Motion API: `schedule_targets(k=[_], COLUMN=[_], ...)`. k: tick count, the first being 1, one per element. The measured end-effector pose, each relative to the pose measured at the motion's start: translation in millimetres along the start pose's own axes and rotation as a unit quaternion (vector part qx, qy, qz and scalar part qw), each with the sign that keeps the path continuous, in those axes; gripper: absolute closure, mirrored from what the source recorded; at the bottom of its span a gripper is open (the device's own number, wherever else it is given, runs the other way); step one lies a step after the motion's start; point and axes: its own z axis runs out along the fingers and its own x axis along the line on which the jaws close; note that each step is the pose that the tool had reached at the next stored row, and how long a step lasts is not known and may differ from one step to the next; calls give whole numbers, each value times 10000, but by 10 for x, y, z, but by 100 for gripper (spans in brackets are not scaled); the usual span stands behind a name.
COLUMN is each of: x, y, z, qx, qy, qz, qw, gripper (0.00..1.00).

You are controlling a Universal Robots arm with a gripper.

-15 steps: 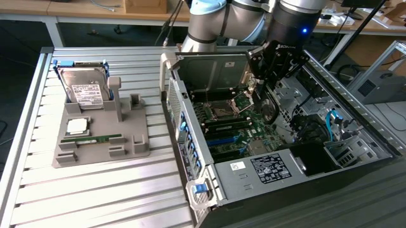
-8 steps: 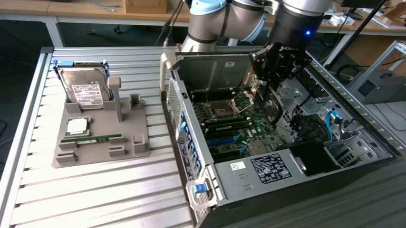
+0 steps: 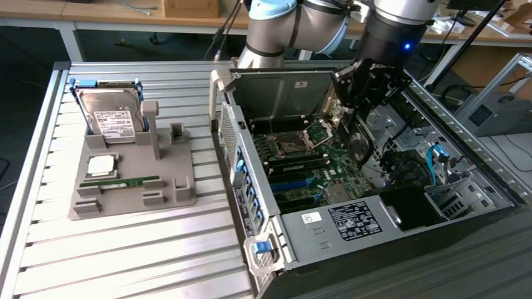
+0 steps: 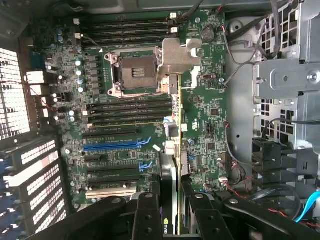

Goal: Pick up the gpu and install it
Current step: 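Pick up the gpu and move the gpu toward the slot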

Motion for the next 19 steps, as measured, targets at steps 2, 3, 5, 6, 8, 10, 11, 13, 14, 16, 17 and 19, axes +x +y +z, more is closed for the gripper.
schedule_targets(k=[2,3,5,6,8,10,11,13,14,16,17,19], x=[-18,-29,-45,-53,-74,-81,-81,-82,-82,-82,-82,-82], y=[2,3,5,6,9,9,9,9,9,10,9,9], z=[9,15,24,29,40,41,41,42,42,42,42,42], qx=[4,5,8,10,14,16,16,14,14,14,14,14], qy=[0,-1,-1,-1,-1,-1,-1,-1,-1,-1,-1,-1], qz=[0,0,-1,-1,-1,-1,0,-1,-1,-1,-1,-1], qw=[10000,10000,10000,10000,10000,10000,10000,10000,10000,10000,10000,10000], gripper=[73,73,73,73,73,73,73,73,73,73,73,73])
